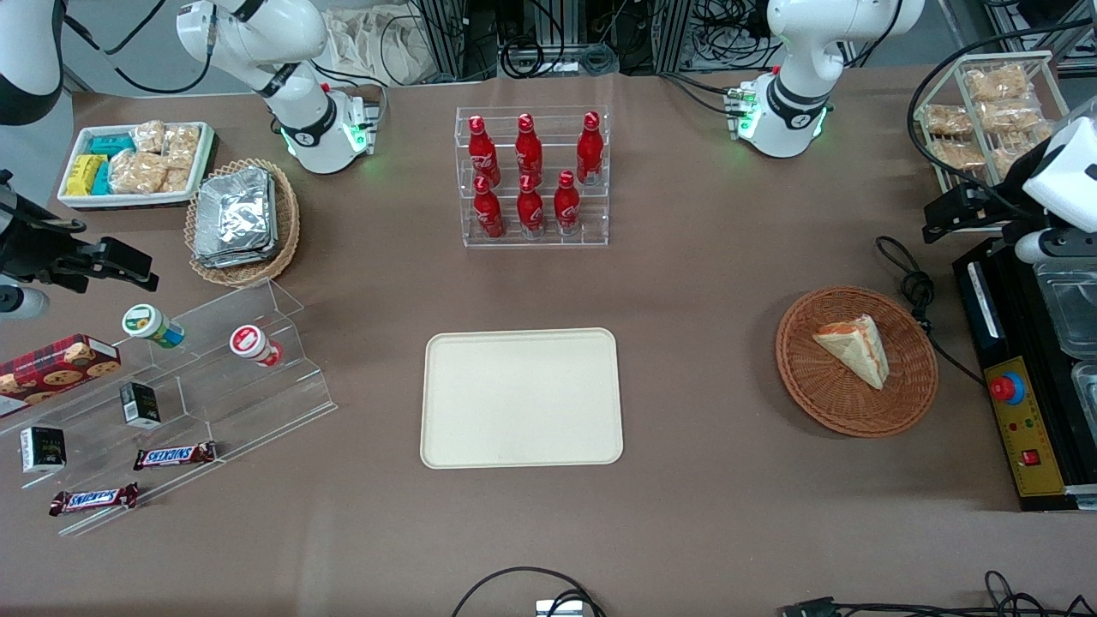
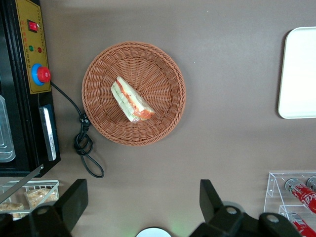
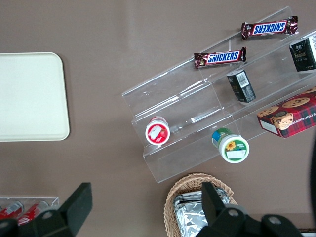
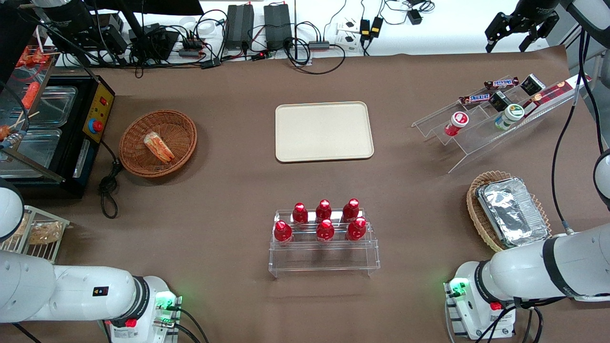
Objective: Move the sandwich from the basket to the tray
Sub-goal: 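Move the left gripper over the wicker basket and lower toward the sandwich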
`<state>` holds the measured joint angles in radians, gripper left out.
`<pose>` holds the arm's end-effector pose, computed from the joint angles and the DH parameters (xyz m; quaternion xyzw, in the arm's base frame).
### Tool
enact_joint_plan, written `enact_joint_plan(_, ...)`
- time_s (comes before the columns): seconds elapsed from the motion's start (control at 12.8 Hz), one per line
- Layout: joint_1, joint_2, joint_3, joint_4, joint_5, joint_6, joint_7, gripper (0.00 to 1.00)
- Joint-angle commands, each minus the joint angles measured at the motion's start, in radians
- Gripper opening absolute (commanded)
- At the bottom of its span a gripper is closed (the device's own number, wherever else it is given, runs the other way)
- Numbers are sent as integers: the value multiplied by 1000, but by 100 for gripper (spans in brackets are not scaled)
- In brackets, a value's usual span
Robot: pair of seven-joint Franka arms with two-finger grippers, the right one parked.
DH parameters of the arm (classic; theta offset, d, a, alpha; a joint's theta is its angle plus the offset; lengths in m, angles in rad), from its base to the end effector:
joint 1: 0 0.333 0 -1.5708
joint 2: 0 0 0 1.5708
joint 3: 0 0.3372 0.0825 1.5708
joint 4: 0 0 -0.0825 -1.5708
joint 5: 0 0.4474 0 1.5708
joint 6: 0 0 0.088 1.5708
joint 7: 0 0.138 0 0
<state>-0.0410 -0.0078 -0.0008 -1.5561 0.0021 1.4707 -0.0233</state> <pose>0.6018 -0.0249 0.6190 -0.9992 0.0092 0.0387 0.0023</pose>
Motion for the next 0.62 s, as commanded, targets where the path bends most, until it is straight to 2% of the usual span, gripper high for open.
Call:
enact_joint_plan(0.0, -2, 8, 4, 21, 1, 3, 0, 100)
enact_joint_plan(0.39, 7, 89, 28, 2, 32, 55, -3, 100)
enact_joint_plan(0.55, 7, 88, 28, -94, 55, 165, -61, 100)
